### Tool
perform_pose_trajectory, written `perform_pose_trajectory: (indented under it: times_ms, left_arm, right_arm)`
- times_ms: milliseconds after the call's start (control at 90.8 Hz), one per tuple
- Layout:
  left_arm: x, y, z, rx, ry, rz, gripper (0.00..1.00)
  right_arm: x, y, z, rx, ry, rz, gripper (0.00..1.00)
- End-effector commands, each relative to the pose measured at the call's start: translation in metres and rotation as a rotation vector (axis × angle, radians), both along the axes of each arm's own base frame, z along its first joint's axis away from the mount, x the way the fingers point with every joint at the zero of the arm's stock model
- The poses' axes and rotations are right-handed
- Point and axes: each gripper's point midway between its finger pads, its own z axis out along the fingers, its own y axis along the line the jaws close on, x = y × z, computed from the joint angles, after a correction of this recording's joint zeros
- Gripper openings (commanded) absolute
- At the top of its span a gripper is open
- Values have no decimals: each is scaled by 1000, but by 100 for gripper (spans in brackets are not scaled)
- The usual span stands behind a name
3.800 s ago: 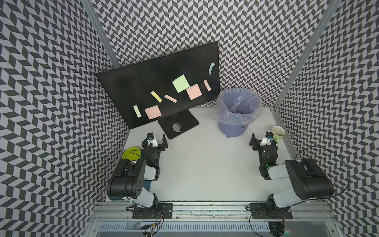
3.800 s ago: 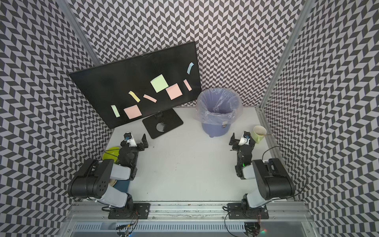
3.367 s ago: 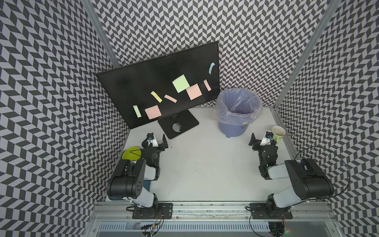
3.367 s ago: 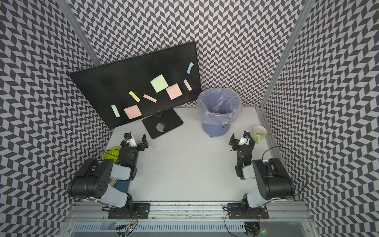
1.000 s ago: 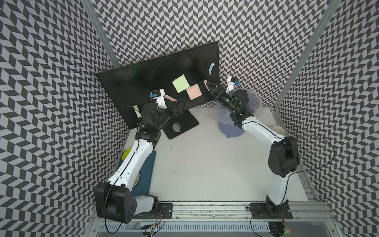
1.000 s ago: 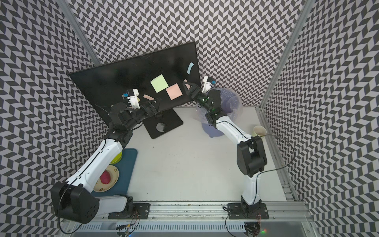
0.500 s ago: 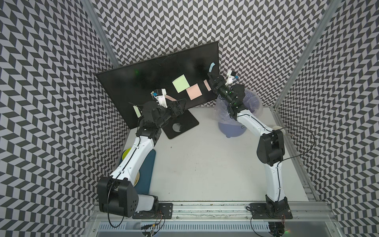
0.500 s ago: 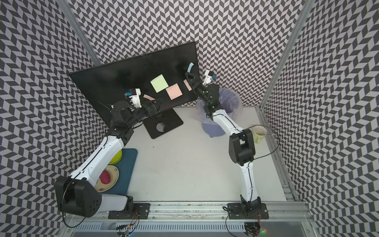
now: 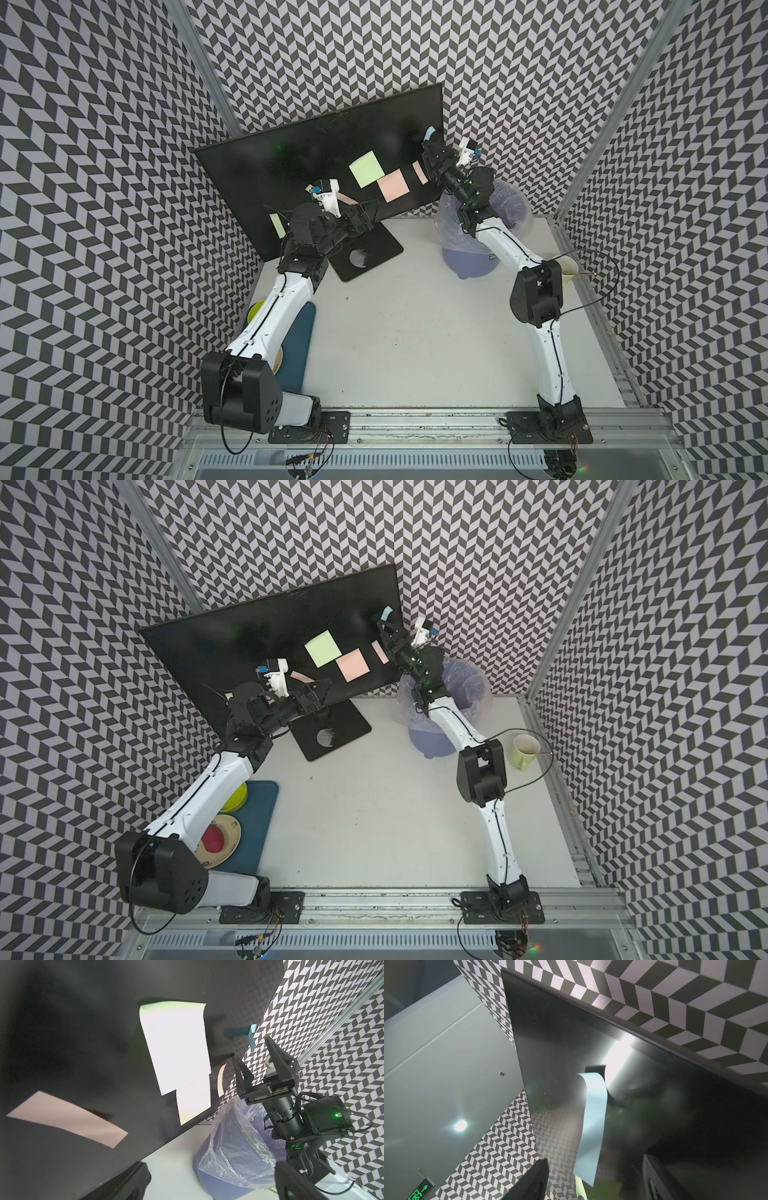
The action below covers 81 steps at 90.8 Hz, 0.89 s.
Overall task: Remove the sticky note from the monitor
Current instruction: Tear off the sticky note from the monitor.
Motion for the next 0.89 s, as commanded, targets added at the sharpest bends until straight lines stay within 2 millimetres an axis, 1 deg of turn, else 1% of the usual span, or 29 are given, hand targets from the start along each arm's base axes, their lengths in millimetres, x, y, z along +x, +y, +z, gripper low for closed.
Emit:
perform_pose_trajectory:
  times_ms: [0, 99, 353, 595, 694, 881]
  left_arm:
    - [-1, 0, 14, 7, -33, -11, 100]
    - [-1, 0, 15, 7, -34, -12, 100]
    - [0, 0, 11, 11, -25, -15, 100]
    - [0, -1, 11, 15, -26, -17, 100]
    - [0, -2, 10, 14, -22, -20, 100]
    - [1, -2, 10, 15, -22, -23, 100]
  right_arm:
    - [-1, -2, 6, 31, -41, 22, 69]
    - [-2, -2, 7, 39, -47, 29, 64]
    - [-4, -5, 12, 60, -61, 40, 46]
    - [-7, -11, 22, 69, -85, 33, 39]
    - [-6, -11, 21, 71, -79, 35, 37]
    - [-8, -12, 22, 76, -92, 45, 20]
